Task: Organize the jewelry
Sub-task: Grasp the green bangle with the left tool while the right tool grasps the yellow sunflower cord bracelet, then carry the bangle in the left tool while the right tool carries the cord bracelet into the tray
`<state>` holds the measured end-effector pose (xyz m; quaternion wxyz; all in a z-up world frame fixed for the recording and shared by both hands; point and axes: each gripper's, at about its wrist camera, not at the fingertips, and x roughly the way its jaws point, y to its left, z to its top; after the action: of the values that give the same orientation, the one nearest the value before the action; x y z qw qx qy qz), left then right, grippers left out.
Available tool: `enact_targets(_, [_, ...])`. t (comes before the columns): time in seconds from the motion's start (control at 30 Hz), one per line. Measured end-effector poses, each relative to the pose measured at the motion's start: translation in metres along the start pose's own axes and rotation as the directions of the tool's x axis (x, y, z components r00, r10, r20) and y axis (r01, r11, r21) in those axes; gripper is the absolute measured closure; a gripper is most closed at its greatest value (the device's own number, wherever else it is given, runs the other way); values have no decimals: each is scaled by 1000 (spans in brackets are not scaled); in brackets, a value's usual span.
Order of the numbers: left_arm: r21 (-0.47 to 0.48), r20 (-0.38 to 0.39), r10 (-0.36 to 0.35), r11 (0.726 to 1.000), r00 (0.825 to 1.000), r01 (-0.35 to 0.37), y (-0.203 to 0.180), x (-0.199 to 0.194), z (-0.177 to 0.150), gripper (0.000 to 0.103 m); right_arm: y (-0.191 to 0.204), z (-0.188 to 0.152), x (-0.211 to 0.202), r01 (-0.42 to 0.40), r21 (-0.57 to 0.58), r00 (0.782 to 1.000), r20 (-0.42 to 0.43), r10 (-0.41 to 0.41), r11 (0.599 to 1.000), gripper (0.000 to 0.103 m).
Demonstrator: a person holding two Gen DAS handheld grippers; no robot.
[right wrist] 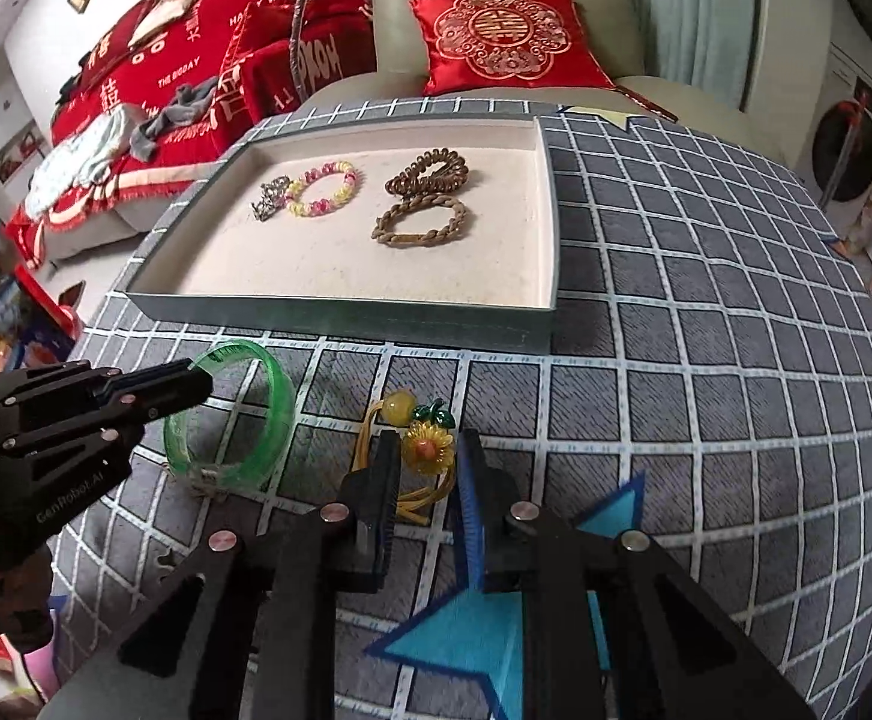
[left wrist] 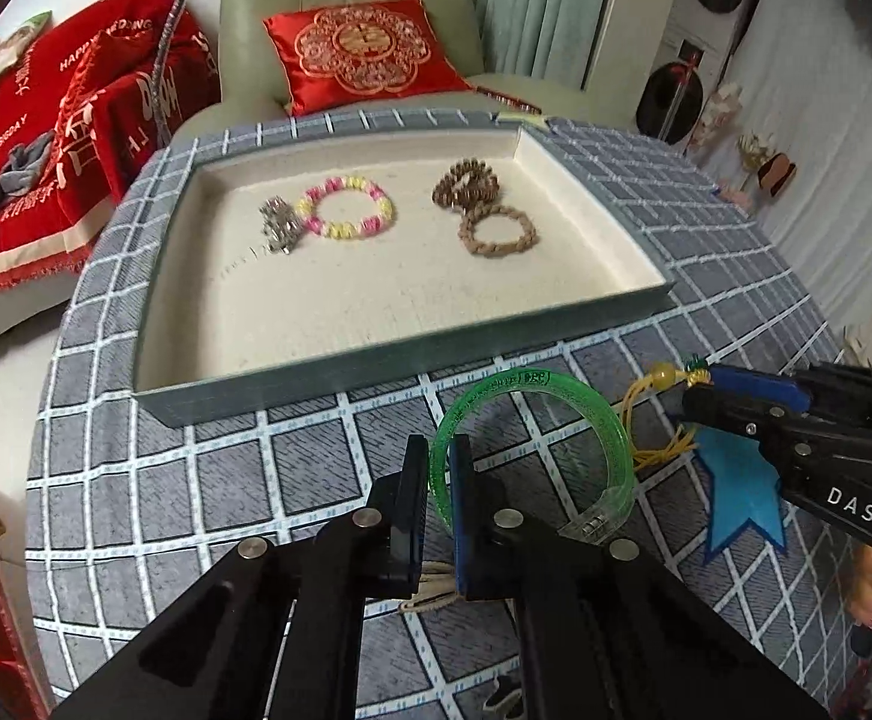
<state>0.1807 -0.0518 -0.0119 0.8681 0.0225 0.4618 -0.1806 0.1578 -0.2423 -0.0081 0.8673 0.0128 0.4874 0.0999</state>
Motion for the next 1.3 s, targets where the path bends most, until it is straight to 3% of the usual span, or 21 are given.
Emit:
enact_targets(0.33, [-27,97,-10,1000,995,12,23,-34,12,81,-3,7,-26,12,41,999,33,-13,999,82])
enact_targets(0.73, [-50,145,30,998,989,-23,60,-30,56,81,-2,63,-36,-25,138,993,118,9,990,82])
enact_targets(1.0, [-33,95,51,998,994,-48,69,4,77,81,-4,92,2,-89,205,993,92,72,975,82])
enact_targets(1.3, [-11,14,63,998,998,-63,74,40,80,81,-9,103,51,-116,236,993,26,113,965,82])
